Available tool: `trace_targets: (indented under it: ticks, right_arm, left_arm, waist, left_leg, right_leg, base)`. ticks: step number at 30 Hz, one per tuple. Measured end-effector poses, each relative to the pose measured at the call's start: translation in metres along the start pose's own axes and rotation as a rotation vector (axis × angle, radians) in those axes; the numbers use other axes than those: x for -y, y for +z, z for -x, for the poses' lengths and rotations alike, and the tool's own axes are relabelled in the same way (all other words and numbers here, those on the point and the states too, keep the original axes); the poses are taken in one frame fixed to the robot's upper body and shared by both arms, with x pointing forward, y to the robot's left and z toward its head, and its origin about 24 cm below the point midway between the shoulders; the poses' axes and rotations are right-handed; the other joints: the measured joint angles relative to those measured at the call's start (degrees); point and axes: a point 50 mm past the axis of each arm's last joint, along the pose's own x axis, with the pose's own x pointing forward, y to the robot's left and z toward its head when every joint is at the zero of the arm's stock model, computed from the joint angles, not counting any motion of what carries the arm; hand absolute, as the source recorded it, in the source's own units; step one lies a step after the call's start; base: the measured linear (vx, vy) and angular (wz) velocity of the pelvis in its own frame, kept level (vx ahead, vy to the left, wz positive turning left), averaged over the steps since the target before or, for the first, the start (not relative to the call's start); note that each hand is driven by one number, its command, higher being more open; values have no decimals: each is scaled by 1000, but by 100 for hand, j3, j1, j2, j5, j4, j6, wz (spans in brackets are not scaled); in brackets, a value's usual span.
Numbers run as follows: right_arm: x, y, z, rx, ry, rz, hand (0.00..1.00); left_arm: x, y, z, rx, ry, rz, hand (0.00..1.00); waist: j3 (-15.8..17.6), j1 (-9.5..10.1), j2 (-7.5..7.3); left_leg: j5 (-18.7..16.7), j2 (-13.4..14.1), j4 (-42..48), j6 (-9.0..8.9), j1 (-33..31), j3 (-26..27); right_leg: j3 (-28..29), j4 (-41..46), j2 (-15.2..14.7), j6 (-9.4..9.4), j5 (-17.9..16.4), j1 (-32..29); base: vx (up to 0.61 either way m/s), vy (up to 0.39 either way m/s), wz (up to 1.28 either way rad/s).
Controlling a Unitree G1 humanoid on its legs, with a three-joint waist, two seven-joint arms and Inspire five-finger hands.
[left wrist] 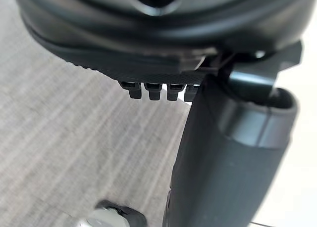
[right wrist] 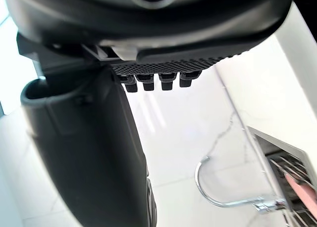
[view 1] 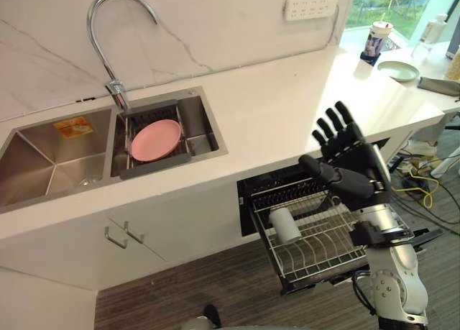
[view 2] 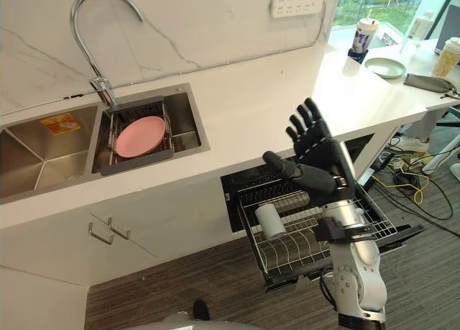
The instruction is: Walk over to the sink, pick up the cup, carry it to the dishwasher, place the cup inside the dishwasher, then close the dishwasher door
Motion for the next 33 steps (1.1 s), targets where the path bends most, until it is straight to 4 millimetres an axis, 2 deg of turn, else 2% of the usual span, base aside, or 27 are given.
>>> trace_targets:
  ticks: [1, 4, 5, 7, 9, 10, 11, 12, 13, 14, 15, 16, 17, 21, 24, 28, 29, 30, 31, 32, 33]
  right_arm:
    - [4, 1, 2, 13, -51, 1, 100]
    - [12, -9, 13, -22, -158, -7, 100]
    - [12, -14, 16, -36, -179, -16, 100]
    - [8, -28, 23, -73, -215, -41, 100]
    - [0, -38, 30, -103, -234, -83, 100]
    - [-4, -43, 37, -120, -243, -99, 100]
    - [-10, -44, 46, -132, -249, -86, 100]
    - [-13, -42, 50, -135, -251, -74, 100]
    - [-18, -35, 53, -127, -238, -47, 100]
    - [-21, -27, 54, -98, -225, -36, 100]
    - [-22, -22, 53, -81, -216, -32, 100]
    - [-23, -14, 51, -44, -198, -16, 100]
    - [-23, -8, 48, -8, -185, -21, 100]
    - [-13, 5, 53, 49, -226, 3, 100]
    - [-7, 8, 61, 49, -277, -1, 100]
    - [-17, 17, 56, 95, -236, -3, 100]
    - [-19, 18, 56, 106, -234, -14, 100]
    - [-20, 16, 58, 108, -248, -25, 100]
    - [-20, 17, 58, 116, -251, -30, 100]
    - [-21, 16, 58, 124, -258, -38, 100]
    - [-23, 15, 58, 126, -259, -45, 100]
  left_arm:
    - [10, 0, 1, -2, -45, 10, 100]
    - [35, 3, 5, 41, -168, -2, 100]
    - [40, 7, 5, 63, -195, -3, 100]
    - [51, 21, 6, 134, -234, -20, 100]
    - [61, 31, 7, 174, -258, -18, 100]
    - [68, 35, 9, 194, -278, -32, 100]
    - [75, 42, 11, 220, -302, -56, 100]
    - [78, 46, 12, 238, -312, -82, 100]
    - [80, 52, 12, 262, -318, -113, 100]
    - [78, 54, 12, 273, -313, -132, 100]
    - [75, 54, 11, 275, -306, -139, 100]
    - [69, 49, 10, 260, -289, -151, 100]
    - [61, 43, 8, 241, -272, -157, 100]
    - [50, 38, 5, 207, -241, -171, 100]
    - [50, 39, 7, 216, -244, -178, 100]
    - [54, 38, 10, 226, -260, -163, 100]
    - [53, 39, 10, 228, -260, -157, 100]
    - [52, 40, 9, 231, -254, -143, 100]
    - [49, 38, 10, 229, -248, -123, 100]
    - [50, 33, 11, 230, -256, -108, 100]
    - [50, 35, 12, 243, -258, -112, 100]
  waist:
    - [-13, -80, 48]
    - [-11, -60, 47]
    - [-8, -47, 52]
    - [28, -43, 65]
    - [102, -27, 80]
    - [179, -59, 88]
    - [241, -130, 101]
    - [260, -151, 80]
    - [296, -180, 10]
    - [298, -187, -86]
    - [284, -187, -147]
    - [264, -176, -178]
    - [241, -185, -183]
    - [288, -186, -263]
    - [279, -183, -249]
    - [307, -94, -214]
    - [349, -130, -306]
    - [331, -115, -368]
    - [300, -110, -330]
    - [260, -106, -299]
    - [235, -80, -313]
  left_leg:
    - [68, -18, -157, -20, -43, -96]
    - [-6, -131, 45, -22, -77, -135]
    - [9, -185, 4, 1, -101, -184]
    - [77, -296, -128, 142, -99, -388]
    - [-12, -394, -141, 277, -63, -621]
    - [-16, -424, -143, 340, -20, -885]
    - [3, -444, -152, 378, -36, -1258]
    - [16, -467, -152, 397, -52, -1413]
    - [39, -511, -152, 431, -51, -1555]
    - [57, -613, -152, 458, -35, -1589]
    - [59, -683, -152, 461, -25, -1595]
    - [66, -770, -152, 473, 14, -1605]
    - [67, -787, -152, 473, 1, -1597]
    - [189, -795, -155, 370, -93, -1610]
    - [188, -743, -162, 330, -102, -1686]
    - [190, -702, -167, 273, -268, -1471]
    - [101, -707, -64, 246, -278, -1277]
    - [-39, -691, 488, 423, -347, -1009]
    - [-360, -643, 890, 366, -390, -911]
    - [-448, -638, 816, 287, -393, -949]
    - [-391, -659, 673, 283, -382, -959]
  right_leg:
    - [-159, -11, -16, -1, -1, -9]
    - [-379, -11, -142, 64, 87, 145]
    - [-434, -7, -162, 17, 152, 169]
    - [-384, 89, -190, -205, 314, 171]
    - [396, 501, -262, -455, 456, 79]
    - [1392, 988, -214, -766, 524, -135]
    - [2419, 1150, 126, -819, 198, -190]
    - [2865, 1116, 381, -746, -24, -176]
    - [3426, 1111, 748, -567, -286, -176]
    - [3649, 1079, 956, -407, -406, -217]
    - [3680, 1013, 1012, -408, -422, -257]
    - [3591, 961, 994, -514, -545, -234]
    - [3689, 727, 1009, -525, -544, -141]
    - [3606, 123, 1032, -535, -544, 105]
    - [3532, -20, 1104, -533, -545, 208]
    - [3392, -512, 1128, -602, -575, 247]
    - [3323, -670, 1008, -687, -544, 304]
    - [3279, -683, 929, -698, -549, 337]
    - [3262, -664, 921, -609, -499, 372]
    - [3233, -661, 941, -592, -495, 390]
    - [3225, -655, 938, -554, -467, 364]
  base:
    - [-103, -16, 60]
    - [-3, 53, 41]
    - [24, 103, 43]
    - [26, 143, 54]
    - [38, 192, 68]
    - [36, 161, 119]
    - [57, 111, 139]
    - [64, 26, 157]
    - [76, -21, 136]
    - [63, -28, 115]
    - [71, -49, 71]
    - [91, -51, 26]
    - [93, -58, 10]
    - [45, -106, 2]
    - [-29, -115, 9]
    - [-80, -80, -11]
    - [-49, -23, 6]
    - [-18, -23, 17]
    - [58, -32, 14]
    - [48, -34, 11]
    - [40, -22, 15]
